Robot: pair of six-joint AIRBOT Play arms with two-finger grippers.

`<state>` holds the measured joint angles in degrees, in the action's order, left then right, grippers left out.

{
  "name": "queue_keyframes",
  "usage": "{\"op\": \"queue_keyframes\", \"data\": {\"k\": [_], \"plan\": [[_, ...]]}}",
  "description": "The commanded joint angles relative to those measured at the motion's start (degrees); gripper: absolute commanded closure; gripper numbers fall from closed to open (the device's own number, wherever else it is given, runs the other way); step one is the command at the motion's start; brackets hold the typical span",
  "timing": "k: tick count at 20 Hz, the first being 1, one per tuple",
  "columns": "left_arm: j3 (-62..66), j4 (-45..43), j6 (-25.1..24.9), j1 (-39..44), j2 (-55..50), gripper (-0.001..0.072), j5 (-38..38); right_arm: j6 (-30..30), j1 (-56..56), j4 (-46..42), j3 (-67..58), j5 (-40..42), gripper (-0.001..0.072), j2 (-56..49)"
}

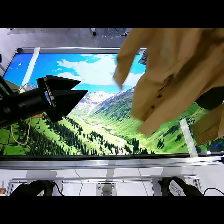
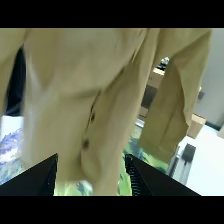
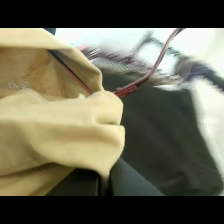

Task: Fold the clothes and pants, and hang the long-sleeved shirts on hangers.

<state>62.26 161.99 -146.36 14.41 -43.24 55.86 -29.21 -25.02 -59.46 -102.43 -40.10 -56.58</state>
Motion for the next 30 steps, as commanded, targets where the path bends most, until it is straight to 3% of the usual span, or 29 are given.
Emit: {"op": "queue_keyframes", "data": {"k": [1, 4, 12, 14, 19, 25, 27, 30], "plan": [[0.00, 0.04, 0.07, -0.22, -0.15, 0.0183, 0.17, -0.09, -11.43, 15.69, -2.56, 4.04, 0.0687, 0.09], [0.00, 0.04, 0.07, -0.22, -0.15, 0.0183, 0.17, -0.09, -20.13, 27.39, -2.58, 4.15, 0.0687, -0.61], [0.00, 0.04, 0.04, -0.22, -0.24, 0.0184, 0.15, 3.30, -43.82, 71.25, -2.56, 4.79, 0.0687, -5.01], [0.00, 0.04, 0.07, -0.22, -0.24, 0.0184, 0.15, 4.76, -47.32, 77.00, -3.26, 3.04, 0.0687, -6.19], [0.00, 0.04, 0.87, -0.22, -0.24, 0.0185, 0.17, 4.61, -52.33, 84.72, -5.14, 2.23, 0.0688, -9.81], [0.00, 0.07, 0.90, -0.22, -0.22, 0.0185, 0.15, -0.70, -55.87, 84.24, -5.35, 2.43, 0.0688, -13.14], [0.00, 0.09, 0.90, -0.22, -0.22, 0.0184, 0.15, -0.76, -56.06, 81.85, -5.35, -2.36, 0.0687, -13.62], [0.00, 0.07, 0.90, -0.22, -0.22, 0.0185, 0.17, -5.70, -55.95, 68.39, -5.35, -9.33, 0.0685, -13.60]]}}
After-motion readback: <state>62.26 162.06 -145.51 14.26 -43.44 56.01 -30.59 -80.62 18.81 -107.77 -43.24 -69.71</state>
